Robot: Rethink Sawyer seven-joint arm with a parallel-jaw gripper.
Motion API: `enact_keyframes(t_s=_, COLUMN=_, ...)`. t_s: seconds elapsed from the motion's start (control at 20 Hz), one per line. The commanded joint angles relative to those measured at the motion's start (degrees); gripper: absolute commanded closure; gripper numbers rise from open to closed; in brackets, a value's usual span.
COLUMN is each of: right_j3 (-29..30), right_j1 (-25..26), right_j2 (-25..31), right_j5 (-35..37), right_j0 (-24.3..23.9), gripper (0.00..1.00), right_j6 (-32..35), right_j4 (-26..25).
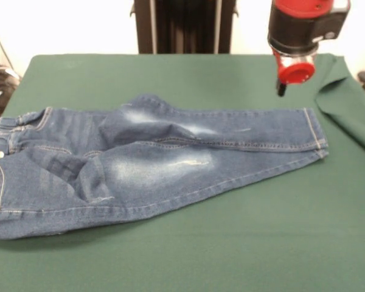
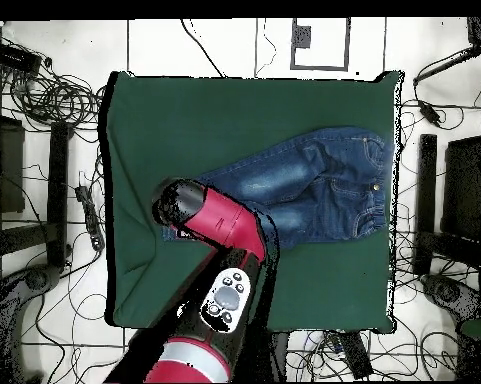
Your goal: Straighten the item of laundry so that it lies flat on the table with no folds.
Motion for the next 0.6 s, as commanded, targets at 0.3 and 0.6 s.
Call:
enact_keyframes(t_s=0.3, right_j3=-0.1, right_j1=-0.2, right_j2=12.5, right_j5=-11.5, right_j0=-8.7, gripper=1.0, right_j6=-24.0, right_j4=-22.5)
enact_keyframes(t_s=0.6, right_j3=0.0, right_j1=-3.2, right_j2=14.3, right_j5=-9.9, right_j0=-13.4, gripper=1.0, right_j6=-21.8, right_j4=-33.9)
